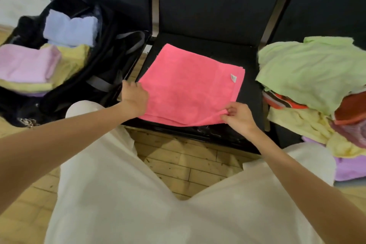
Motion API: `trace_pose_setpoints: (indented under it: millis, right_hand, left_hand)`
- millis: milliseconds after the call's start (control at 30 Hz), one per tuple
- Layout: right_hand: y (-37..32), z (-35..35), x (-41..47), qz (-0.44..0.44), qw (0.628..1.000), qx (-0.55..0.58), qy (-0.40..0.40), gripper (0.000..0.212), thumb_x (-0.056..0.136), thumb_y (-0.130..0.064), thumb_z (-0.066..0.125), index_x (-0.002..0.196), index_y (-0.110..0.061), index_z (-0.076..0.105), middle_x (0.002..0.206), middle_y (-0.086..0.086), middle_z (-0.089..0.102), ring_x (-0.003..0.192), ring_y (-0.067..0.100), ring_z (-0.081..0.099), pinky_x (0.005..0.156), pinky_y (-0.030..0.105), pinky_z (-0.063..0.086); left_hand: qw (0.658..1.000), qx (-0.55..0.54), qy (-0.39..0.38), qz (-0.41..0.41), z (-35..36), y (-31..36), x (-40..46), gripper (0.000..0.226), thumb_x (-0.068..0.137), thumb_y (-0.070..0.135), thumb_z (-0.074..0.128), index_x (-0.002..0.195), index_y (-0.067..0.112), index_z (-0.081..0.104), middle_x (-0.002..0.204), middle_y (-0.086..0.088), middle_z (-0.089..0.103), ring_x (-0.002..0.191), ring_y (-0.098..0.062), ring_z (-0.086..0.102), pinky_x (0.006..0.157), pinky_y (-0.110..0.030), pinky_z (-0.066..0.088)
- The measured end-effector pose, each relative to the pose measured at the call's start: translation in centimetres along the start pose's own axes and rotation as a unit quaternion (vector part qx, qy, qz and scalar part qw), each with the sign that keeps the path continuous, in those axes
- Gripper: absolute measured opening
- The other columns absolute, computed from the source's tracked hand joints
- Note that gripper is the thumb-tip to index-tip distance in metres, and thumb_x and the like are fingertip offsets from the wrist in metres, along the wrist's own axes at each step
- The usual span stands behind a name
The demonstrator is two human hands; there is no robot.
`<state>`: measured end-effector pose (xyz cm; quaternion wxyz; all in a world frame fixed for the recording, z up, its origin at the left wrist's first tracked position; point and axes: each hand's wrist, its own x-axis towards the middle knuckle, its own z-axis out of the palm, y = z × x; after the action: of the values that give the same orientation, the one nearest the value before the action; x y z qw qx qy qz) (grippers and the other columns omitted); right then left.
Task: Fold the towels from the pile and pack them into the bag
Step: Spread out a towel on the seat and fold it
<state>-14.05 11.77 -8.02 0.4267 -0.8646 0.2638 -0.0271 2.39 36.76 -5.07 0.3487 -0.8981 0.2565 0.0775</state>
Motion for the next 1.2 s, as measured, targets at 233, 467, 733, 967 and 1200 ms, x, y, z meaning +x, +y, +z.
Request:
trace_pose_setpoints:
  millis: [233, 467, 733, 967, 1200]
  right_hand:
    - [0.4, -1.7, 0.3, -0.064, 0.997, 0.036, 0.009, 0.013, 0.081, -0.009, 0.073, 0.093, -0.012, 0.072, 0.077, -0.010, 0.062, 0.072, 0.003, 0.057, 0.074, 0.016, 0.048]
    - [0.4, -2.2, 3.0, -0.032, 0.992, 0.119, 0.002, 0.009, 0.084, -0.005, 0.069, 0.091, -0.010, 0.072, 0.077, -0.003, 0.066, 0.066, -0.003, 0.058, 0.064, 0.010, 0.044]
    - [2.8, -3.1, 13.8, 0.049, 0.969, -0.067, 0.232, 0.020, 0.090, -0.014, 0.050, 0.091, -0.003, 0.067, 0.096, 0.016, 0.069, 0.092, 0.030, 0.065, 0.079, 0.031, 0.047]
    - [1.8, -1.4, 17.8, 0.161, 0.923, -0.268, 0.224, 0.060, 0.082, -0.049, 0.067, 0.120, -0.005, 0.052, 0.121, 0.014, 0.056, 0.112, 0.029, 0.055, 0.085, 0.039, 0.048]
    - [3.1, -3.0, 18.2, 0.167, 0.929, -0.250, 0.216, 0.041, 0.079, -0.029, 0.074, 0.114, -0.012, 0.061, 0.117, 0.010, 0.061, 0.107, 0.029, 0.061, 0.083, 0.038, 0.051]
  left_hand:
    - [0.777, -0.591, -0.049, 0.212, -3.8, 7.8, -1.0, 0.048, 0.083, 0.013, 0.066, 0.129, 0.008, 0.055, 0.131, -0.006, 0.055, 0.121, -0.020, 0.052, 0.095, -0.019, 0.038]
    - [0.680, -0.702, -0.033, 0.208, -6.5, 13.3, 1.0, 0.022, 0.084, 0.009, 0.069, 0.105, 0.012, 0.064, 0.078, 0.007, 0.061, 0.071, -0.009, 0.060, 0.061, -0.010, 0.043]
    - [0.623, -0.762, 0.006, 0.176, -6.0, 14.0, 1.5, 0.032, 0.090, 0.006, 0.061, 0.068, 0.025, 0.049, 0.059, 0.014, 0.045, 0.045, 0.007, 0.046, 0.047, -0.008, 0.031]
    - [0.602, -0.775, -0.131, 0.142, -5.9, 12.9, 1.2, 0.013, 0.090, 0.007, 0.060, 0.079, 0.010, 0.053, 0.055, -0.001, 0.051, 0.039, -0.012, 0.053, 0.047, -0.028, 0.047]
    - [0.538, -0.792, -0.210, 0.200, -7.0, 14.2, -0.1, 0.030, 0.080, -0.002, 0.056, 0.060, 0.014, 0.040, 0.056, -0.001, 0.046, 0.055, -0.023, 0.053, 0.053, -0.031, 0.045]
